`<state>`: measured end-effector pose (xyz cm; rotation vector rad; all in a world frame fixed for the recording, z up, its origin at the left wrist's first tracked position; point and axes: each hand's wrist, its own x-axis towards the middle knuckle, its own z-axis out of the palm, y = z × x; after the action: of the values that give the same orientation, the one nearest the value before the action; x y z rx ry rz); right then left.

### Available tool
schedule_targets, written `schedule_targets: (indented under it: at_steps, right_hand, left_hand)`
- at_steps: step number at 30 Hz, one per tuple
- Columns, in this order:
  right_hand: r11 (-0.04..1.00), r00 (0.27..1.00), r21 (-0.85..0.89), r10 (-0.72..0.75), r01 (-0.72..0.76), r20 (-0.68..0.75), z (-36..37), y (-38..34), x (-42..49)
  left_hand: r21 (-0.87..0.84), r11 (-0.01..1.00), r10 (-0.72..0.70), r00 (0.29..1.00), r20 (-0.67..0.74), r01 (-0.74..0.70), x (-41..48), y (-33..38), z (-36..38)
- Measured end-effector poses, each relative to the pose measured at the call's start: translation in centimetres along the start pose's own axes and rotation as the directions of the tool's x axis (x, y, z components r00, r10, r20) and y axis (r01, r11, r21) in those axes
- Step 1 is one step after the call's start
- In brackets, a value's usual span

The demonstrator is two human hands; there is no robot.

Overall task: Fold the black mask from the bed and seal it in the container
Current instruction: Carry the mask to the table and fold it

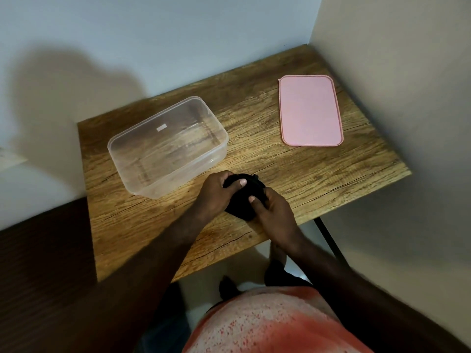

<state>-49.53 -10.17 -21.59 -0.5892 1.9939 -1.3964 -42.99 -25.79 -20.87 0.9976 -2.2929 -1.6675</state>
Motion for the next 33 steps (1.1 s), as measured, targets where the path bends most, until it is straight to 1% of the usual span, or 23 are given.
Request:
schedule_targets:
  at_steps: [3,5,10,12,15,18,20,22,24,28,31,33]
  right_hand:
    - [1.000,0.998,-0.023,0.019,-0.021,-0.056,-0.2,-0.2,0.4]
    - [0.999,0.996,-0.033,0.028,-0.031,-0.082,-0.3,-0.2,0.6]
    - [0.996,0.987,-0.012,0.084,-0.087,-0.133,-0.3,-0.1,1.0]
    - [0.994,0.985,0.012,0.113,-0.112,-0.133,-0.4,-0.2,1.0]
    - [0.992,0.982,-0.007,0.125,-0.127,-0.140,-0.4,-0.3,1.1]
    - [0.989,0.980,-0.053,0.130,-0.140,-0.153,-0.4,-0.5,1.4]
    - [0.986,0.976,0.006,0.165,-0.166,-0.144,-0.3,-0.7,1.5]
    - [0.974,0.967,0.092,0.219,-0.208,-0.130,-0.3,-1.0,1.5]
    - [0.968,0.962,0.112,0.237,-0.223,-0.135,-0.2,-1.0,1.5]
    - [0.985,0.971,-0.097,0.121,-0.144,-0.206,0.0,-0.5,1.8]
    - [0.985,0.977,-0.137,0.080,-0.108,-0.196,-0.4,-0.7,2.2]
    - [0.980,0.976,-0.163,0.076,-0.110,-0.203,-0.8,-0.6,2.5]
  left_hand:
    - [0.000,0.999,0.033,0.999,-0.035,-0.033,-0.1,0.4,0.6]
    - [0.009,1.000,0.016,0.999,-0.043,-0.016,-0.1,0.5,1.2]
    - [0.022,0.981,-0.195,0.981,0.000,0.195,1.2,0.6,1.7]
    - [0.036,0.977,-0.209,0.978,0.018,0.209,1.5,0.9,1.7]
    - [0.112,0.982,-0.153,0.988,0.011,0.150,1.8,1.1,1.7]
    - [0.175,0.982,-0.069,0.996,-0.057,0.077,1.9,0.7,2.1]
    - [0.205,0.978,-0.025,0.995,-0.099,0.045,1.9,0.5,2.2]
    - [0.259,0.966,0.027,0.994,-0.108,0.002,2.0,0.4,2.4]
    - [0.319,0.947,0.070,0.991,-0.113,-0.030,2.0,0.4,2.5]
    - [0.392,0.919,0.114,0.981,-0.156,-0.045,1.8,0.3,2.9]
    - [0.458,0.888,0.152,0.972,-0.181,-0.054,1.8,0.2,3.2]
    - [0.514,0.856,0.167,0.971,-0.172,-0.057,1.9,0.3,3.2]
